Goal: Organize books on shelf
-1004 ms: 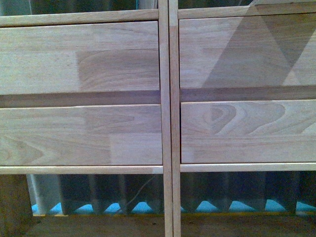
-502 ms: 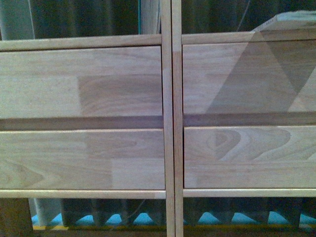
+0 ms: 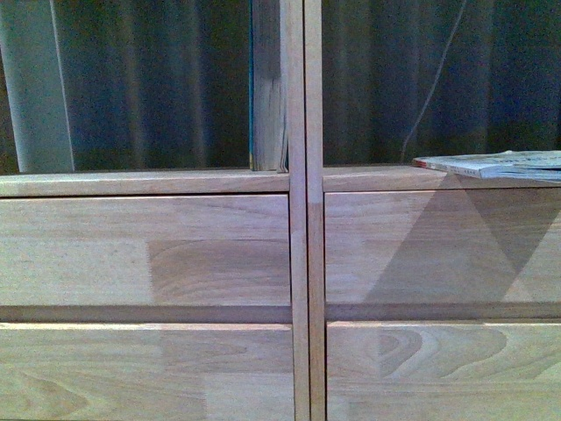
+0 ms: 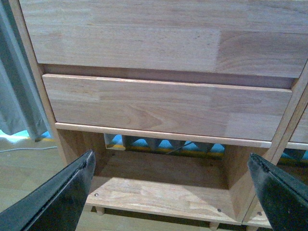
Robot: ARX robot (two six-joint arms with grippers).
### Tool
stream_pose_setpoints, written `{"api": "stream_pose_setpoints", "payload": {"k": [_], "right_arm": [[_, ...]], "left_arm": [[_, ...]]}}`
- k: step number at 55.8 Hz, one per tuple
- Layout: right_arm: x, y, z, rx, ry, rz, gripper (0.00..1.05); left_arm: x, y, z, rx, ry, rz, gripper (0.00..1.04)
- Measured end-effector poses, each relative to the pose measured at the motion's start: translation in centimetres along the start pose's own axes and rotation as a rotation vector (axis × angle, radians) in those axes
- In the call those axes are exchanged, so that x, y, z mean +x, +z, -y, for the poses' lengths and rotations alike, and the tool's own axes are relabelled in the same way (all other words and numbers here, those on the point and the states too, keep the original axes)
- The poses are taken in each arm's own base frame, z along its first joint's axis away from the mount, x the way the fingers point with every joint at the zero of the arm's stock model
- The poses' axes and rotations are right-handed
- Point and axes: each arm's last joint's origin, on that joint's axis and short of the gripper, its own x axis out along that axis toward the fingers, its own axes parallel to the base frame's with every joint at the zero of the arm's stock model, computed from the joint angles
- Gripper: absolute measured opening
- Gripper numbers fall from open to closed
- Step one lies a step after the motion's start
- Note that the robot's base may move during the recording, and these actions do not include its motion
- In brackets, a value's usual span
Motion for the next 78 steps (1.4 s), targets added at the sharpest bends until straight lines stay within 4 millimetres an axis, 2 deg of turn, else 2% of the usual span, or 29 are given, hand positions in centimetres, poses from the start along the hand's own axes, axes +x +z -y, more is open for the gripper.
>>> {"api": "stream_pose_setpoints", "payload": {"k": [4,8,14,21,26,33,39,47,53,55,77,78], "right_arm": [[0.9,2.4,0.1,0.098,0.021,0.044,0.98],[3.3,5.9,0.0,0.195,0.029,0.087,0.98],[7.0,8.3,0.3,0.330,0.000,0.058,0.98],[12.1,9.8,0.5,0.537,-0.024,-0.011,0.98],[15.8,10.2,0.7,0.683,-0.050,-0.041,0.98],[19.8,10.9,1.1,0.809,-0.095,-0.021,0.98],[22.4,11.6,1.6,0.877,-0.128,0.010,0.98],[24.5,11.7,2.3,0.958,-0.165,0.015,0.98],[25.2,11.4,2.6,0.986,-0.208,0.018,0.98],[25.3,11.4,2.7,0.990,-0.227,0.020,0.94],[26.3,10.5,2.6,1.020,-0.271,0.027,0.35],[26.3,10.6,2.5,1.022,-0.266,0.031,0.30]], "left_arm": [[0.0,0.0,0.0,0.000,0.000,0.000,0.97],[0.0,0.0,0.0,0.000,0.000,0.000,0.97],[0.0,0.0,0.0,0.000,0.000,0.000,0.97],[0.0,0.0,0.0,0.000,-0.001,0.000,0.97],[0.0,0.0,0.0,0.000,0.000,0.000,0.97],[0.0,0.0,0.0,0.000,-0.001,0.000,0.97],[0.0,0.0,0.0,0.000,0.000,0.000,0.97],[0.0,0.0,0.0,0.000,0.000,0.000,0.97],[0.0,0.0,0.0,0.000,0.000,0.000,0.97],[0.0,0.0,0.0,0.000,0.000,0.000,0.97],[0.0,0.0,0.0,0.000,0.000,0.000,0.97],[0.0,0.0,0.0,0.000,0.000,0.000,0.97]]}}
